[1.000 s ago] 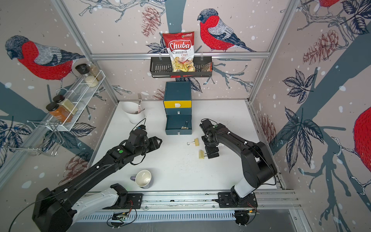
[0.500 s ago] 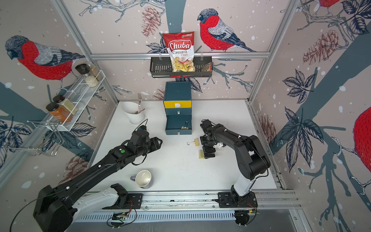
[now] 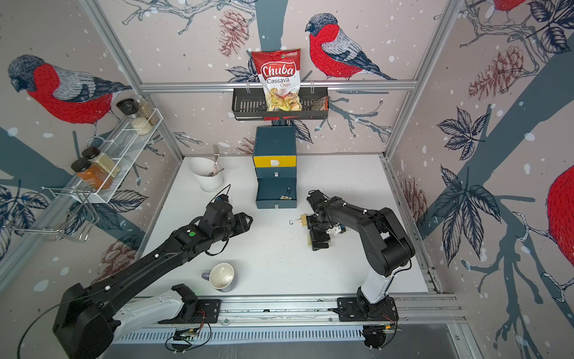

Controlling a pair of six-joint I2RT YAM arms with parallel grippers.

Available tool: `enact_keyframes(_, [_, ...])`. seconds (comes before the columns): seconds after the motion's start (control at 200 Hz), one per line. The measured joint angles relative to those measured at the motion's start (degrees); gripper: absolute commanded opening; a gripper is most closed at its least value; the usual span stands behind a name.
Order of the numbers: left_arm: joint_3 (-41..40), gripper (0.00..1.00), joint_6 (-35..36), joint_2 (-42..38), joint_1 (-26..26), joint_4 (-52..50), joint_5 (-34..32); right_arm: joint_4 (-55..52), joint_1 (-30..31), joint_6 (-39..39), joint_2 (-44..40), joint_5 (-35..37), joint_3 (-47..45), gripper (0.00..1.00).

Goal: Put the binder clips in the drawer according to color
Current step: Pick up the binder clip at the center of the board, then place the binder clip in the drawer.

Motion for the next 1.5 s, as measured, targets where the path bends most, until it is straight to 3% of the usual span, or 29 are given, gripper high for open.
enact_keyframes(0.385, [0.2,0.57,0.0,0.4,-0.2,0.2,0.0,1.7,0.2,1.9,-2.0,-0.7,-2.3,0.61])
enact_keyframes(0.6, [0.2,0.57,0.0,1.2,-0.6,0.3,0.0,-0.9,0.3,2.7,-3.7,4.3,0.2,0.55])
enact_keyframes(0.67, [0.0,0.57,0.0,1.5,-0.7,0.3,0.0,-2.5,1.2,2.5,-5.1,7.8,2.7,0.48])
enact_keyframes(0.76, [-0.4,0.57,0.0,2.1,-0.7,1.3,0.0,-4.0,3.0,0.5,-6.3,12.9,7.2,0.47])
enact_keyframes(1.055, [-2.1,0.57,-0.9,3.4,-0.7,3.1,1.2,-4.3,11.3,-15.1,-1.4,31.3,23.3,0.46])
enact_keyframes(1.296, [-2.4,0.57,-1.3,2.7,-0.7,3.3,1.2,-0.5,14.4,-34.6,9.6,37.7,38.1,0.46])
enact_keyframes(1.501, [-2.4,0.57,-1.3,2.8,-0.7,3.3,1.2,1.1,14.8,-45.6,16.8,38.5,42.6,0.47])
